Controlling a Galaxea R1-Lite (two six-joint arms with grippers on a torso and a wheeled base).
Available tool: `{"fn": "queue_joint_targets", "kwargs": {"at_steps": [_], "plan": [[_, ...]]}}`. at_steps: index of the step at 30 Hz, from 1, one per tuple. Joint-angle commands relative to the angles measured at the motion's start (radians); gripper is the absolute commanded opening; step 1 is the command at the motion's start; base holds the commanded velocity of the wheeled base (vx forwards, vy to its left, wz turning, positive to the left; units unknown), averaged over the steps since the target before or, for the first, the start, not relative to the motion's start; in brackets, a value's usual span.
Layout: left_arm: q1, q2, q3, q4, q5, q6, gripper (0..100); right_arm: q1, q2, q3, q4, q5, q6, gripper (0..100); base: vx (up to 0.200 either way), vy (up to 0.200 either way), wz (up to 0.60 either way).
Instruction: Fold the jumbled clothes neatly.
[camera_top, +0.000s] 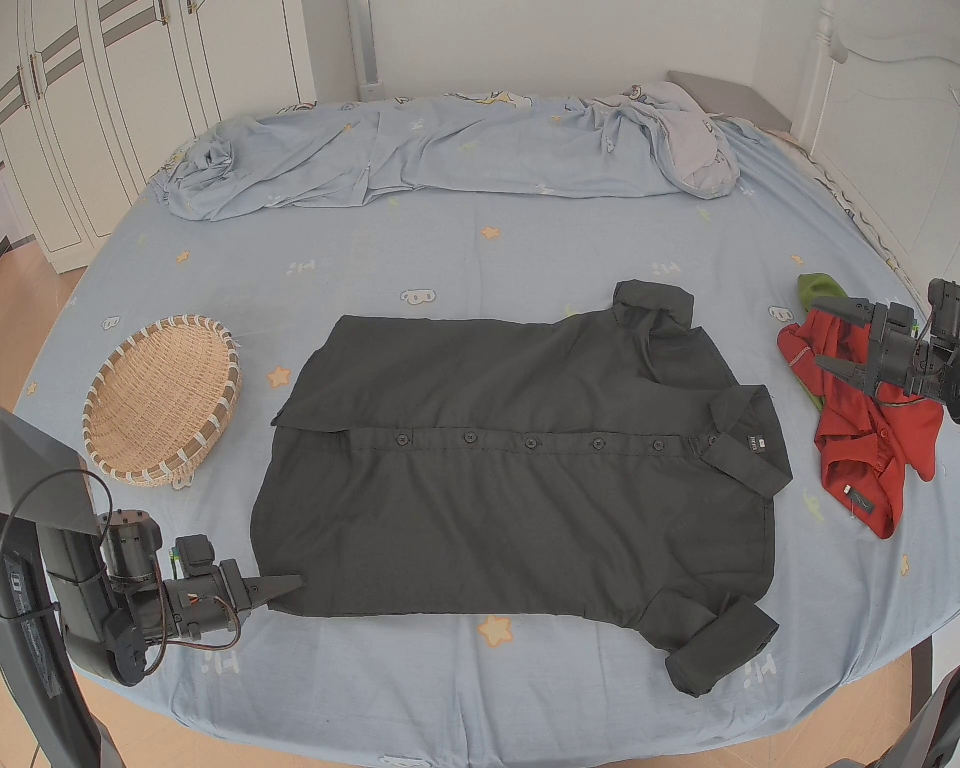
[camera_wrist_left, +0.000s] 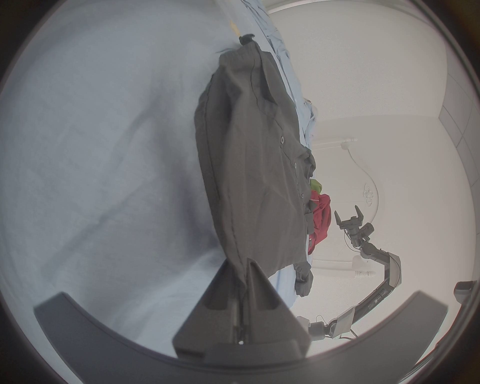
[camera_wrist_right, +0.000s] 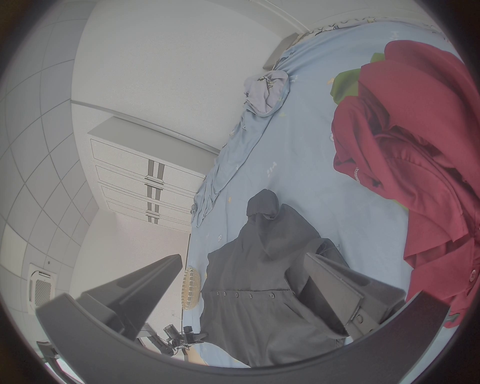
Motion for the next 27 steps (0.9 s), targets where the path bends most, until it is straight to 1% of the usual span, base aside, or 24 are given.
{"fn": "queue_joint_targets", "kwargs": {"at_steps": [1,4,7,15,19,25,26,27], "plan": [[0.052,-0.009,0.134,-0.069,0.003,0.007,0,0.0,-0.002,0.0,-0.001,0.0,-0.001,100,0.0,0.0,0.0],[0.072,-0.006,0.152,-0.069,0.003,0.048,0,0.0,-0.002,0.001,-0.001,0.0,-0.001,100,0.0,0.0,0.0],[0.109,0.0,0.155,-0.069,0.001,0.091,0,0.0,-0.002,0.001,-0.001,0.0,0.0,100,0.0,0.0,0.0],[0.187,0.008,0.166,-0.069,0.003,0.113,0,0.002,-0.002,0.001,-0.001,0.0,-0.001,100,0.0,0.0,0.0],[0.191,0.02,0.167,-0.069,0.001,0.117,0,0.0,-0.002,0.001,0.001,0.0,0.0,100,0.0,0.0,0.0],[0.178,0.054,0.167,-0.069,-0.004,0.119,0,0.002,-0.002,0.003,0.003,0.0,-0.001,100,0.0,0.0,0.0],[0.167,0.069,0.167,-0.069,-0.002,0.12,100,0.002,0.0,0.003,0.003,0.0,-0.001,100,0.0,0.0,0.0],[0.162,0.075,0.167,-0.069,-0.001,0.128,100,0.002,0.001,0.003,0.003,0.0,-0.001,100,0.0,0.0,0.0]]}}
